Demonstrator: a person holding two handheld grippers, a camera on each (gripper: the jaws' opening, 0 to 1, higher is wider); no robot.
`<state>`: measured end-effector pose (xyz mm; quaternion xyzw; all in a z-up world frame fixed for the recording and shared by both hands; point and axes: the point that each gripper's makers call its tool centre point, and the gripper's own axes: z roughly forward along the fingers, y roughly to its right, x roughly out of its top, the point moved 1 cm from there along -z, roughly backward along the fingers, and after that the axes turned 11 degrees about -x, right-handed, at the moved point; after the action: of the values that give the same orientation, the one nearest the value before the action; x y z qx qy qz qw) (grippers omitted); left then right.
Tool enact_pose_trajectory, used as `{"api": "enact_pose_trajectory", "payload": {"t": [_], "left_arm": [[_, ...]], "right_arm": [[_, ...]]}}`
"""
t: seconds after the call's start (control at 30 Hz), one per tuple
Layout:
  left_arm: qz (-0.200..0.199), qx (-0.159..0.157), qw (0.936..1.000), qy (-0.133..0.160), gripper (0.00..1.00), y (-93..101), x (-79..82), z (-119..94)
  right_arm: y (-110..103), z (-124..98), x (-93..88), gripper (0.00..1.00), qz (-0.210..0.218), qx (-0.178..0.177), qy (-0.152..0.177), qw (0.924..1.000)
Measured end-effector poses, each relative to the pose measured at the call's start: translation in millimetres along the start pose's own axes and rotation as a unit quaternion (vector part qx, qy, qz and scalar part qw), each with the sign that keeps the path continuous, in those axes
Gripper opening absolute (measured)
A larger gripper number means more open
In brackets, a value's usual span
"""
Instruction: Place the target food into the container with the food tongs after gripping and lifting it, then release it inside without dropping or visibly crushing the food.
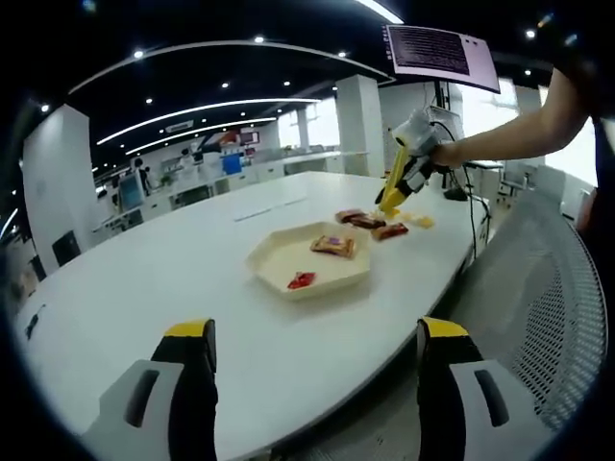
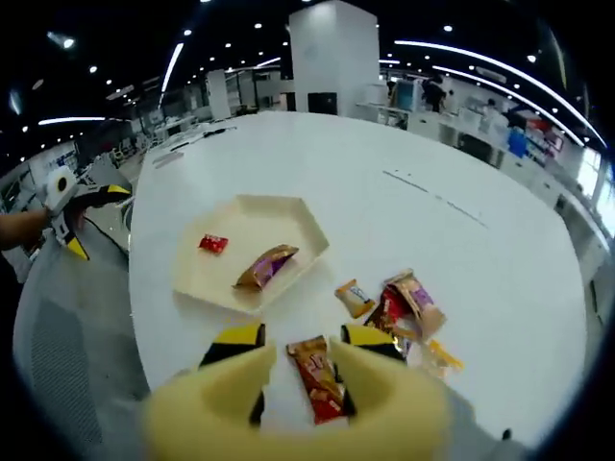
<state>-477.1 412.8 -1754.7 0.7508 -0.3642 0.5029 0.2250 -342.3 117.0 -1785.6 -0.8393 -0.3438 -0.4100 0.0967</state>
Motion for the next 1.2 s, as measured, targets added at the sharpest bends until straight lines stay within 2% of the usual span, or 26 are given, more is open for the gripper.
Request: {"api": "enact_pose_trajectory", "payload": {"t": [0.23, 0.33, 0.5, 0.7, 0.77, 0.93, 1.0, 1.2], "left_arm": [[0.000, -0.003, 1.0000, -0.002, 0.81, 0.8, -0.6, 0.4], [-0.001, -0.003, 1.0000, -0.002, 0.81, 0.8, -1.0, 0.3], [-0.002, -0.004, 1.0000, -0.002, 0.80, 1.0, -1.0, 0.3], [-0.001, -0.004, 1.0000, 0.003, 0.79, 0.6, 0.5, 0.2], [-0.001, -0.005, 1.0000, 0.002, 0.78, 0.9, 0.4, 0.5], [-0.002, -0.006, 1.0000, 0.003, 0.78, 0.7, 0.9, 0.6], [-0.002, -0.004, 1.0000, 0.005, 0.77, 0.5, 1.1, 0.2], [-0.003, -0.002, 1.0000, 0.002, 0.77, 0.0, 0.2, 0.1]], "right_arm": [[0.4, 7.8, -20.5, 0.31, -0.022, -0.008, -0.017, 0.9996], [5.8, 11.9, -23.2, 0.31, -0.031, -0.023, -0.009, 0.9992], [-1.5, 15.9, -30.7, 0.31, -0.027, -0.011, -0.022, 0.9993], [1.3, 16.8, -30.4, 0.30, -0.024, -0.013, -0.011, 0.9996], [2.8, 16.5, -32.0, 0.30, -0.058, -0.024, -0.011, 0.9979], [2.0, 18.3, -32.3, 0.30, -0.077, -0.011, -0.013, 0.9969], [5.5, 19.2, -34.1, 0.30, -0.105, -0.019, -0.018, 0.9941], [1.4, 19.5, -33.7, 0.30, -0.124, -0.014, -0.033, 0.9917]]}}
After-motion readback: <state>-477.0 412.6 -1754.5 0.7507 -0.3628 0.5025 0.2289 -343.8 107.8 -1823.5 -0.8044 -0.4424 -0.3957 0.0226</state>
